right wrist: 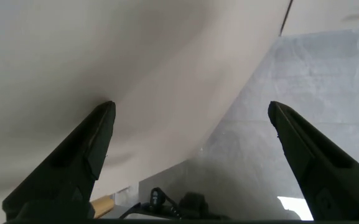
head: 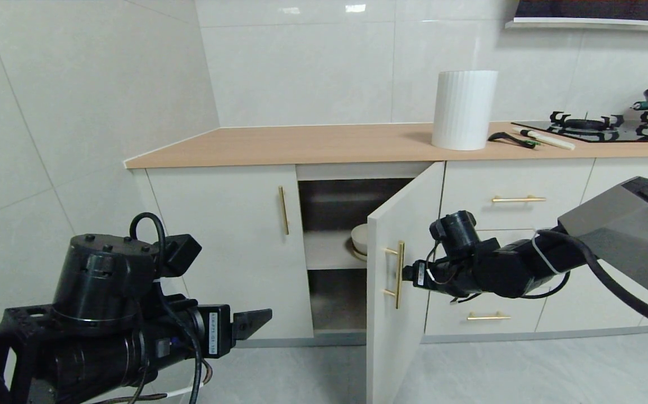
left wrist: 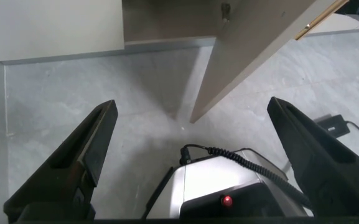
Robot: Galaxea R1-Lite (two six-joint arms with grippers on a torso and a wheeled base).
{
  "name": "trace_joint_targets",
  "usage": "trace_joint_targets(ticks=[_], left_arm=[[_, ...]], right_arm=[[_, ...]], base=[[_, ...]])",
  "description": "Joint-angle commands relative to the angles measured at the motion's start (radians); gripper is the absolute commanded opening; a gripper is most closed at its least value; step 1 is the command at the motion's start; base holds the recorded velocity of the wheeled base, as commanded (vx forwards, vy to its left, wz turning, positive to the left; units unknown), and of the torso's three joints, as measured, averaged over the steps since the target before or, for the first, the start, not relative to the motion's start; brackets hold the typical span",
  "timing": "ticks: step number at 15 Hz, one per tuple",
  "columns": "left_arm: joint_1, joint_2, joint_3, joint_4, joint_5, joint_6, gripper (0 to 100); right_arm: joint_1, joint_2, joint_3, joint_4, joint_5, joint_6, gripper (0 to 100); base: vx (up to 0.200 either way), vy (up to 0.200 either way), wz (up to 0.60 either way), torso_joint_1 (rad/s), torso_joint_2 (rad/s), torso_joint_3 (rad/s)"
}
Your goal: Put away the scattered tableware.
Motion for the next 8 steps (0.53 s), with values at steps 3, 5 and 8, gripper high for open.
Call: trace_joint_targets(ticks=[3, 5, 8], left_arm=[[0.0, 0.006, -0.001, -0.002, 0.0, 0.0, 100], [0.0, 0.008, -0.002, -0.002, 0.0, 0.0, 100], [0.0, 0.009, -0.007, -0.002, 0.0, -0.003, 100]], right_arm=[[0.0, 0.009, -0.001, -0.018, 0.0, 0.009, 100], [0.002, 0.015, -0.002, -0.036, 0.003, 0.038, 100], [0.008, 0.016, -0.007, -0.037, 0.037, 0.07, 100]], base=[[0.2, 0.0, 0.0, -0.001, 0.0, 0.004], [0.2, 0.0, 0.0, 0.007, 0.01, 0.0], [0.2, 0.0, 0.0, 0.001, 0.0, 0.004]])
